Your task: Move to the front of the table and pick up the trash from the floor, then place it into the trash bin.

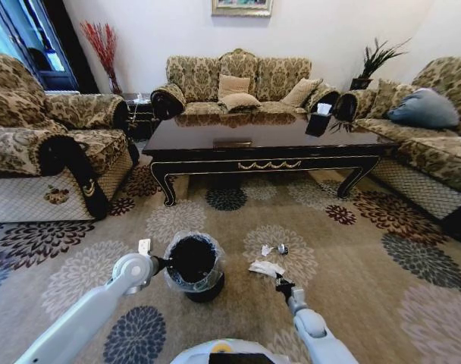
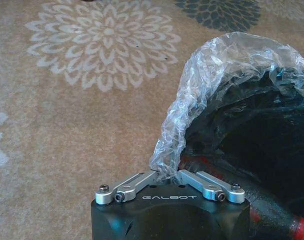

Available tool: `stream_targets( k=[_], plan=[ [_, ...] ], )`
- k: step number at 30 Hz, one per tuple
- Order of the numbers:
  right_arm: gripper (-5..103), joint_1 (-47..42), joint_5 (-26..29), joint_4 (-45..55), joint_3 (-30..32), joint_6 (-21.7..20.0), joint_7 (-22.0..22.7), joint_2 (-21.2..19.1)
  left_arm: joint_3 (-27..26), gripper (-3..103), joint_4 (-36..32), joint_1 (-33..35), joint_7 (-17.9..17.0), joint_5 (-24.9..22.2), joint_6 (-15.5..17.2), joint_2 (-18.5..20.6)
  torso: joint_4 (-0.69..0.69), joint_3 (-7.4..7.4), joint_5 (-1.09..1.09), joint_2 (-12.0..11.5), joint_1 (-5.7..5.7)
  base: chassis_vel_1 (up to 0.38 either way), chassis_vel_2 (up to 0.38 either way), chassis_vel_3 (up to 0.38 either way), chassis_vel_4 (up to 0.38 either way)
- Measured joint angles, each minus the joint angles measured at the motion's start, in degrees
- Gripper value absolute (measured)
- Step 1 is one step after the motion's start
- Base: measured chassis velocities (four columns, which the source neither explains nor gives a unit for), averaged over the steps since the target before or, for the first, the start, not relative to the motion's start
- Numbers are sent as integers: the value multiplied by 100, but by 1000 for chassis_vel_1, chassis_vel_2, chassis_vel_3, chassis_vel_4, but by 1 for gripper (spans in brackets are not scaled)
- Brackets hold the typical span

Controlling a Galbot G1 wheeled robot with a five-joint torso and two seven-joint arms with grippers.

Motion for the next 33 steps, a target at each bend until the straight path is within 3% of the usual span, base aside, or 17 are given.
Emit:
stream_targets(
  k=[14, 18, 25, 33],
  plan=[
    [0, -1099, 44, 2696, 412, 39, -35, -241, 406, 0, -175, -164, -62, 137, 2, -181, -1, 0, 1, 0, 0, 0, 0, 0, 0],
    [0, -1432, 196, 3732, 572, -110, -24, -377, 776, 0, -95, -528, -157, 76, 1, -284, 0, 0, 0, 0, 0, 0, 0, 0, 0],
    [0, -1749, 320, 4565, 701, -269, -9, -457, 1343, 0, 94, -1047, -290, -4, 2, -531, 1, 0, 0, 0, 0, 0, 0, 0, 0],
    [0, -2271, 70, 5334, 622, -277, -38, -226, 2328, 0, 464, -1936, -454, -304, 1, -876, 0, 0, 0, 0, 0, 0, 0, 0, 0]
  ],
)
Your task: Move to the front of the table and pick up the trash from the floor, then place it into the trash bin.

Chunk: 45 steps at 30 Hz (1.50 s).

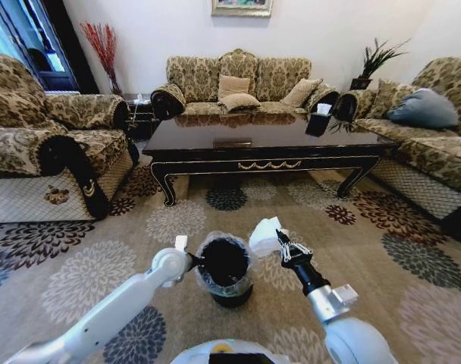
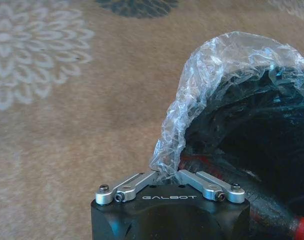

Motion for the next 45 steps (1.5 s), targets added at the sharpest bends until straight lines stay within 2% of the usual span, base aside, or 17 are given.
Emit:
stream_targets(
  k=[1, 6, 14, 25, 26, 28, 29, 30, 33, 35, 39, 42, 43, 45],
  plan=[
    [0, -59, -12, 192, -11, 1, -9, 27, 230, 0, 88, -220, -42, -76, 0, -71, 0, 0, 0, 0, 0, 0, 0, 0, 0],
    [0, -185, -18, 335, 36, 3, -72, 64, 677, 0, 304, -671, -121, -240, 0, -300, 0, 0, 0, 0, 0, 0, 0, 0, 0],
    [0, -379, -430, 325, -237, 111, -137, 182, 882, 0, 382, -917, -212, -385, -1, -527, -1, 0, -1, 0, 0, 0, 0, 0, 0],
    [0, -342, -806, -118, -599, 207, -185, 270, 918, 0, 277, -889, -286, -430, -1, -545, 0, 0, -1, 0, 0, 0, 0, 0, 0],
    [-3, -355, -843, -150, -616, 210, -200, 262, 907, 0, 276, -888, -286, -430, 0, -546, 0, 0, -1, 0, 0, 0, 0, 0, 0],
    [1, -374, -891, -194, -643, 213, -214, 259, 878, 0, 267, -888, -289, -434, -1, -543, 0, 0, -1, 0, 0, 0, 0, 0, 0],
    [7, -375, -899, -206, -653, 213, -215, 261, 865, 0, 260, -888, -289, -438, -1, -540, 0, 0, -1, 0, 0, 0, 0, 0, 0],
    [7, -375, -899, -206, -653, 213, -215, 261, 865, 0, 260, -888, -289, -438, -1, -540, 0, 0, -1, 0, 0, 0, 0, 0, 0],
    [22, -368, -952, -301, -690, 215, -259, 283, 801, 0, 238, -827, -293, -438, 0, -517, 0, 0, -1, 0, 0, 0, 0, 0, 0],
    [22, -358, -966, -329, -689, 219, -273, 294, 776, 0, 221, -785, -296, -436, 0, -520, 1, 0, -1, 0, 0, 0, 0, 0, 0],
    [44, -339, -965, -359, -663, 221, -282, 284, 720, 0, 192, -686, -303, -423, 0, -532, 0, 0, -1, 0, 0, 0, 0, 0, 0],
    [44, -336, -964, -386, -648, 221, -282, 278, 690, 0, 182, -661, -304, -415, 0, -523, 0, 0, -1, 0, 0, 0, 0, 0, 0],
    [55, -342, -964, -391, -649, 221, -282, 280, 675, 0, 177, -649, -304, -414, -1, -516, 0, 0, -1, 0, 0, 0, 0, 0, 0],
    [67, -355, -981, -401, -674, 221, -282, 293, 647, 0, 162, -626, -304, -412, 0, -498, 0, 0, -1, 0, 0, 0, 0, 0, 0]
  ],
)
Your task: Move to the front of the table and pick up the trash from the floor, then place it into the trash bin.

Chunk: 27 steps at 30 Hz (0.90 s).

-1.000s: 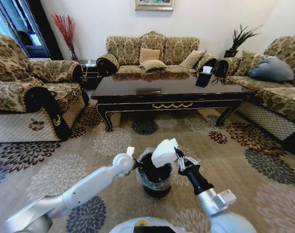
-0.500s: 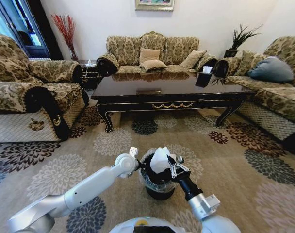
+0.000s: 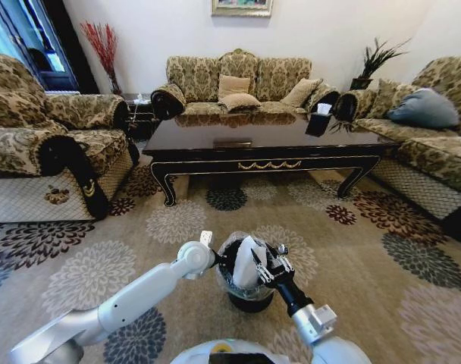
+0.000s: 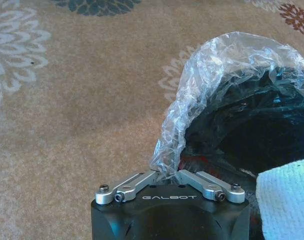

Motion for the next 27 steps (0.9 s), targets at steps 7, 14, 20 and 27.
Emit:
stream_targets(
  k=[7, 14, 20, 27],
  plan=[
    [89, -5, -109, -106, -63, 0, -2, 32, -55, 0, -58, 52, 5, 2, 0, 42, 0, 0, 0, 0, 0, 0, 0, 0, 0],
    [100, 22, -247, -438, -131, 13, 35, 58, -203, 0, -203, 171, 31, -15, 0, 159, 0, 0, 0, 0, 0, 0, 0, 0, 0],
    [100, 109, -257, -723, -123, -2, 111, 41, -429, 0, -321, 290, 68, -75, 0, 269, 0, 0, 0, 0, 0, 0, 0, 0, 0],
    [100, 129, -280, -858, -109, 31, 169, 48, -842, 0, -387, 462, 119, -98, 0, 357, 1, 0, 0, 0, 0, 0, 0, 0, 0]
  ],
)
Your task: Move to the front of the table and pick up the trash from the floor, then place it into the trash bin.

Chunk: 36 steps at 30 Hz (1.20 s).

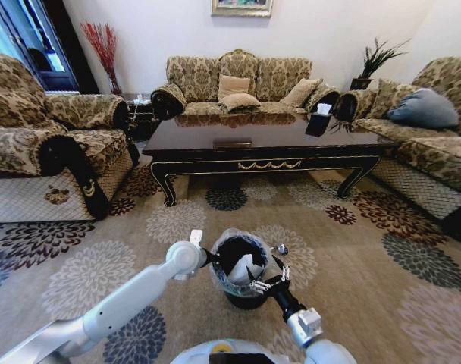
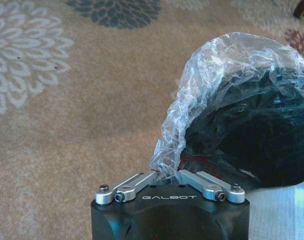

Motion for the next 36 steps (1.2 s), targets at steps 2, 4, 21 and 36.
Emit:
stream_targets(
  k=[2, 4, 21, 36],
  plan=[
    [100, 14, -2, -19, -26, 16, 12, 20, -154, 0, -14, 45, 2, -19, 0, 1, 0, 0, 0, 0, 0, 0, 0, 0, 0],
    [100, 16, -7, -26, -64, 18, 13, 22, -317, 0, -11, 88, 3, -33, 2, 19, -1, 0, 0, 0, 0, 0, 0, 0, 0],
    [100, 29, -15, -108, -103, 7, 17, -20, -1176, 0, 194, 533, 176, 31, 1, 270, -3, 0, 0, 0, 0, 0, 0, 0, 0],
    [100, 1517, 2863, -1787, 232, -818, 338, -103, -2548, 0, -68, 1938, 515, 477, 1, 815, -1, 0, 0, 0, 0, 0, 0, 0, 0]
  ],
)
